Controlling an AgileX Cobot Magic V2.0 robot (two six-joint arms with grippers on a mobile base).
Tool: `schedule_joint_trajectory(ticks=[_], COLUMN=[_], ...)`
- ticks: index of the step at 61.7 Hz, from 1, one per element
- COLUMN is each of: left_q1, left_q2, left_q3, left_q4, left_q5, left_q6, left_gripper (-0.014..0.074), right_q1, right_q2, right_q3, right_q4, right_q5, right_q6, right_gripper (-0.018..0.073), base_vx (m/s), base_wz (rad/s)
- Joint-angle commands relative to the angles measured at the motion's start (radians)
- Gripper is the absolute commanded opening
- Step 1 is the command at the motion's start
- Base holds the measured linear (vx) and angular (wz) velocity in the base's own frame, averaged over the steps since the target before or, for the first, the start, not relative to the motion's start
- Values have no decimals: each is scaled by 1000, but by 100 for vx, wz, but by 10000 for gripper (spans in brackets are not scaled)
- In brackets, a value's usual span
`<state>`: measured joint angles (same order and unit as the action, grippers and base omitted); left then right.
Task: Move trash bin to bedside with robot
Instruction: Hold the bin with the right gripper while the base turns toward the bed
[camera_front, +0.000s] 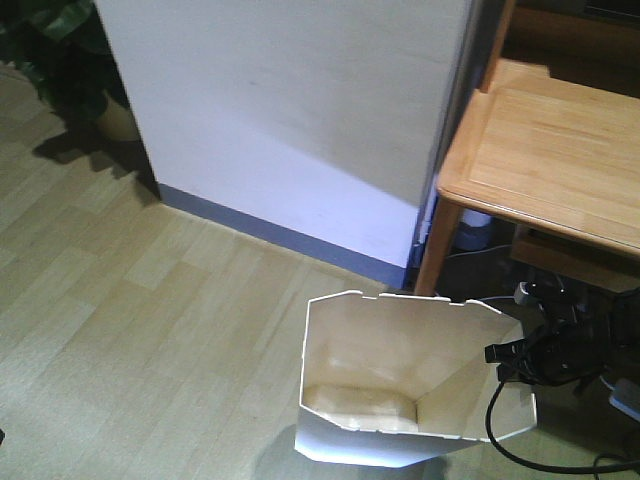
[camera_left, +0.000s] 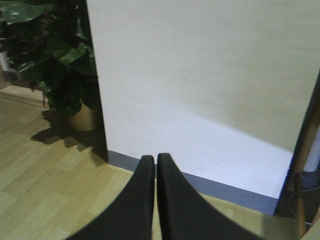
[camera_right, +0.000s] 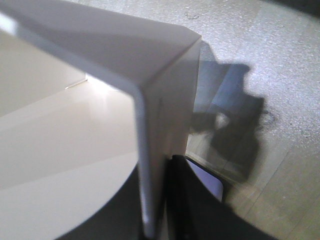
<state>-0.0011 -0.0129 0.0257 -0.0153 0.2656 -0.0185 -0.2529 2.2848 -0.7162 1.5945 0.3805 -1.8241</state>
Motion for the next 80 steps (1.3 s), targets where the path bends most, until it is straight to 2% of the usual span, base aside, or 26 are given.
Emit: schedule_joint_trajectory(ticks=[1,80], left_q1=[-2,-2], left_q2=[-14,-14], left_q3=[19,19], left_q4=[-3,-3], left_q5=[-69,-69], left_q6=[-4,-4], left_gripper=[-6,-6], right_q1=[-2,-2], right_q2=[-64,-64], right_q3=[-5,-5], right_q4=[14,14], right_q5=[185,185], right_q6=[4,4], right_gripper=[-5,-5], base_vx=[-5,4], base_wz=[31,35])
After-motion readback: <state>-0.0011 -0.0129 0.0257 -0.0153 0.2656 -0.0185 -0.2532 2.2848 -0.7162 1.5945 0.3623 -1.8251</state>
